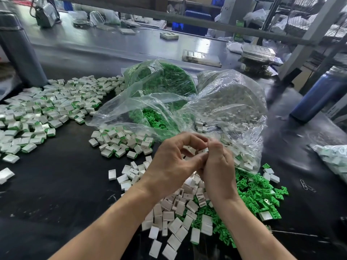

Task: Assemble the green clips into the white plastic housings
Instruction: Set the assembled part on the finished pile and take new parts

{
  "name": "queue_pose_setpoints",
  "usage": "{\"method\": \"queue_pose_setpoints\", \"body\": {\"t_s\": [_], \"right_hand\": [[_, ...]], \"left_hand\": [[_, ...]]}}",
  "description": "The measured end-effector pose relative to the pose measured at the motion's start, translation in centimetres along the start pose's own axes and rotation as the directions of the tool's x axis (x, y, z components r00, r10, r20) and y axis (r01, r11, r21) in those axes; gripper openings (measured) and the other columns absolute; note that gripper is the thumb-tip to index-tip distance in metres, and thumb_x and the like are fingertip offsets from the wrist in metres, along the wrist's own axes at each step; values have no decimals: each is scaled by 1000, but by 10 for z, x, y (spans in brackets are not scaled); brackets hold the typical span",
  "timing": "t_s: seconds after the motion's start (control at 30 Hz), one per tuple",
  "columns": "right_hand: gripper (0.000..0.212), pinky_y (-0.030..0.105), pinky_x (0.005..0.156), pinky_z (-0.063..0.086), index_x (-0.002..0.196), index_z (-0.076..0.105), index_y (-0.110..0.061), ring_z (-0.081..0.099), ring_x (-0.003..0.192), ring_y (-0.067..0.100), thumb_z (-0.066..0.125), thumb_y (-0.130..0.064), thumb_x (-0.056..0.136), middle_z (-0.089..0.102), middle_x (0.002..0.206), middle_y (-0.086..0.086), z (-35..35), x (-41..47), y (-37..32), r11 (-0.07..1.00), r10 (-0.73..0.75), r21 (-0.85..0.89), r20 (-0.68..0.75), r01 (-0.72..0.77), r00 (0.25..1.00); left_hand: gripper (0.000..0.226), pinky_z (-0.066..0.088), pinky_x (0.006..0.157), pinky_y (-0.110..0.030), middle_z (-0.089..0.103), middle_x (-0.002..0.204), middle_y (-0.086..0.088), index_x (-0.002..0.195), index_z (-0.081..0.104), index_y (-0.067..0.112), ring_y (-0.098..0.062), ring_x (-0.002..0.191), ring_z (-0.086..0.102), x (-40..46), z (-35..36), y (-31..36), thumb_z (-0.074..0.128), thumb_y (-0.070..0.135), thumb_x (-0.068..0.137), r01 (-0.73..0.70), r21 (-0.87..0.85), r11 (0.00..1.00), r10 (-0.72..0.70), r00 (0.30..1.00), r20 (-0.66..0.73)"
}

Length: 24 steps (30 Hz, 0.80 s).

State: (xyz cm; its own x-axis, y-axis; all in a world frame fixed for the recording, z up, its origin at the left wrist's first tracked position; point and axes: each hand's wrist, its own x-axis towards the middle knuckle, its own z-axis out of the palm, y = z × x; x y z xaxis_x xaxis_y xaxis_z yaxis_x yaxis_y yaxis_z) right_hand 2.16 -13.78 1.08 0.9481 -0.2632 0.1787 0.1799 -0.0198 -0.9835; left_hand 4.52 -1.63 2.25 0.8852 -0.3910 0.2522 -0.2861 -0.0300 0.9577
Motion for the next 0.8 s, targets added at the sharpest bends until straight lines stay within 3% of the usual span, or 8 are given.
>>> {"method": "queue_pose_setpoints", "body": {"t_s": [0.1,0.2,0.33,0.47,0.57,0.7,0.8], "right_hand": [[56,27,65,56,85,79,-36,72,74,10,32,-43,113,74,75,-6,-3,-2,-2,999,35,0,38,-35,999],[60,23,47,39,70,70,-25,47,54,13,36,-59,106,54,63,2,-12,0,-3,996,46,-77,24,-44,999],[27,17,49,41,93,73,-23,54,61,8,57,-44,98,68,77,1,-24,2,-7,996,-61,-64,77,66,995],[8,15,60,49,99,75,-24,65,73,5,70,-26,93,74,84,-3,-25,2,-6,988,-113,-96,115,125,987],[13,14,60,50,95,75,-24,66,73,4,71,-12,95,73,83,-8,-27,3,-4,980,-134,-134,99,147,986],[16,14,58,49,95,71,-28,64,68,2,68,-13,99,71,82,-14,-25,4,-1,963,-141,-223,76,154,987],[15,17,64,50,96,70,-29,65,74,6,67,-15,100,70,82,-17,-22,5,3,935,-172,-308,45,177,984]], "left_hand": [[10,59,78,-27,72,116,12,98,73,13,-8,91,70,1,-3,-2,79,14,90,-12,36,999,13,1000,-22],[10,58,75,-24,73,106,9,97,74,18,-8,87,70,5,-10,-7,80,17,89,-2,87,996,10,996,-85],[12,60,71,-25,76,90,2,98,74,20,-16,81,72,7,-18,-12,80,16,88,14,65,998,-6,993,-117],[14,57,69,-20,76,86,4,98,75,18,-11,77,72,6,-19,-14,82,20,86,19,75,997,-9,992,-129],[15,56,70,-16,77,86,6,97,75,18,-7,78,73,7,-18,-14,83,17,85,31,50,998,-24,991,-134],[16,55,69,-14,77,85,6,94,74,16,-5,76,73,8,-17,-12,84,17,82,41,17,999,-38,989,-145],[14,55,68,-14,76,83,6,93,74,16,-5,76,72,7,-17,-12,84,16,84,49,14,999,-47,988,-149]]}}
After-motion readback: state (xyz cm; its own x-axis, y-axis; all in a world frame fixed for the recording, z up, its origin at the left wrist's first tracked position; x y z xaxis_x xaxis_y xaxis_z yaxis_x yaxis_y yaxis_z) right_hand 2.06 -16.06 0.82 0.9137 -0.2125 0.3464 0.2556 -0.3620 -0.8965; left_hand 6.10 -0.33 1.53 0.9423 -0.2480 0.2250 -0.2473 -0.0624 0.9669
